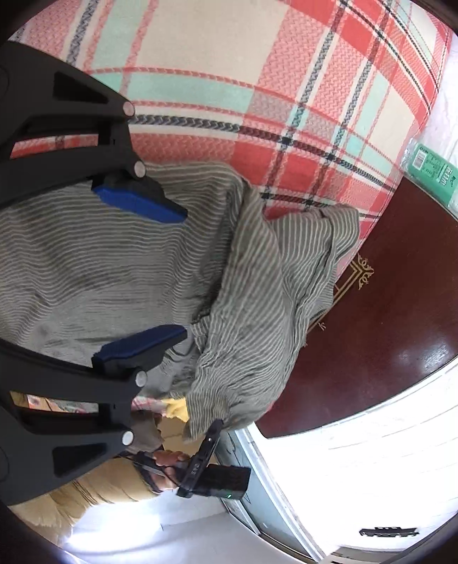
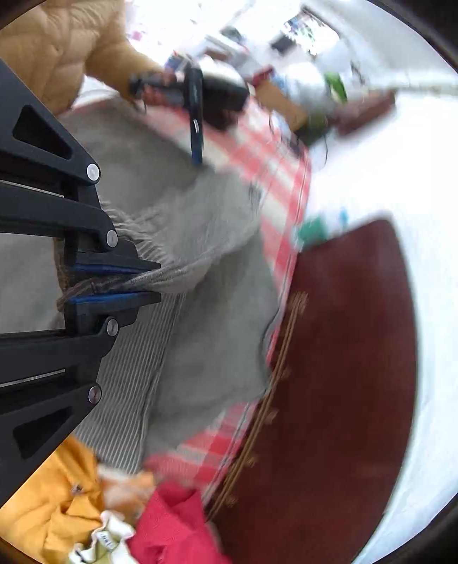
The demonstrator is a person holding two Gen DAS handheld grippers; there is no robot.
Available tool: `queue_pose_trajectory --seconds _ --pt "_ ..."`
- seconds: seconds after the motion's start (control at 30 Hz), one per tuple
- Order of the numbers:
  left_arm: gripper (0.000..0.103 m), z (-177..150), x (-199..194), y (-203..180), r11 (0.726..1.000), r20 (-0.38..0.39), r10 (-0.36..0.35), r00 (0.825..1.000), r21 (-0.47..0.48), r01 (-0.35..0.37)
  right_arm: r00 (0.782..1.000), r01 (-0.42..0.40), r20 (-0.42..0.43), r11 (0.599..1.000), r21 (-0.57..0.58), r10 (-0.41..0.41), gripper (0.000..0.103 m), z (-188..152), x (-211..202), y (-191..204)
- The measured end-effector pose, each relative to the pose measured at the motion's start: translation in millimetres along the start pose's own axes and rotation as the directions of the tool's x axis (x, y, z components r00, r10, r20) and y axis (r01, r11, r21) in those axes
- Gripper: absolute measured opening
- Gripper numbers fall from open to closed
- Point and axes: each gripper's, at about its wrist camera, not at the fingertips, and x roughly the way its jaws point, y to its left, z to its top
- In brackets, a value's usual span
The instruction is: Fold clothes
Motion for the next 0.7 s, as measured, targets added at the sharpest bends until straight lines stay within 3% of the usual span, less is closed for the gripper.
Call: queue_pose_trajectory --seconds 0.07,0.13,0.23,0.3,0.4,0.43,0.5,0.53,0.57,0.6,0.63,0.7 --pt "0.061 0.7 3.0 -4.9 0.999 0.006 0.049 0.999 0.018 -0.049 0.999 -0.003 -0.054 0.999 0.048 0.005 0.009 -4.5 21.1 -17.1" --pt "0.061 2.3 1.1 -8.3 0.997 0.014 0.074 0.997 0.032 -0.074 0.996 -0.063 -0.062 0.993 0.104 0.07 0.009 -12.8 35.5 -27.1" --pt "0.063 2.0 -1.8 -17.7 0.995 0.002 0.067 0.998 0.077 -0.067 0.988 -0.152 0.003 0.987 0.062 0.152 0.009 -16.3 28.5 -10.7" --pt "0.072 0.8 5.8 -30.1 0.992 -0.015 0.049 0.999 0.115 -0.047 0.977 -0.198 0.08 0.98 0.02 0.196 0.008 -10.1 4.6 3.9" --pt "0.073 3.4 28.3 -52.8 0.983 -0.058 0.023 0.998 0.181 -0.013 0.952 -0.234 0.192 0.971 -0.037 0.237 0.008 9.6 -34.6 24.5" --pt "0.073 5.5 38.7 -59.5 0.981 -0.07 0.025 0.997 0.196 -0.011 0.947 -0.231 0.214 0.971 -0.061 0.239 0.008 16.0 -44.3 29.1" --pt "0.073 7.3 59.2 -68.5 0.979 -0.096 0.035 0.995 0.206 -0.015 0.96 -0.162 0.217 0.983 -0.08 0.176 0.012 26.2 -50.9 34.1" --pt "0.073 7.5 64.7 -68.6 0.98 -0.1 0.04 0.994 0.2 -0.019 0.97 -0.118 0.204 0.99 -0.08 0.132 0.018 27.6 -49.6 35.1" --pt "0.073 7.7 70.2 -68.6 0.981 -0.104 0.045 0.994 0.194 -0.024 0.98 -0.072 0.182 0.995 -0.075 0.085 0.038 23.5 -42.8 33.8" --pt "0.073 7.9 75.2 -68.6 0.982 -0.107 0.049 0.993 0.189 -0.028 0.987 -0.028 0.158 0.997 -0.07 0.038 0.068 17.8 -34.2 31.9" --pt "0.073 7.7 76.4 -67.9 0.982 -0.106 0.046 0.993 0.185 -0.026 0.991 0.035 0.13 0.997 -0.063 -0.027 0.078 9.3 -23.7 27.9" --pt "0.073 8.3 74.9 -64.7 0.984 -0.103 0.052 0.993 0.175 -0.033 0.988 0.14 0.08 0.988 -0.059 -0.135 0.082 -12.5 1.7 17.9"
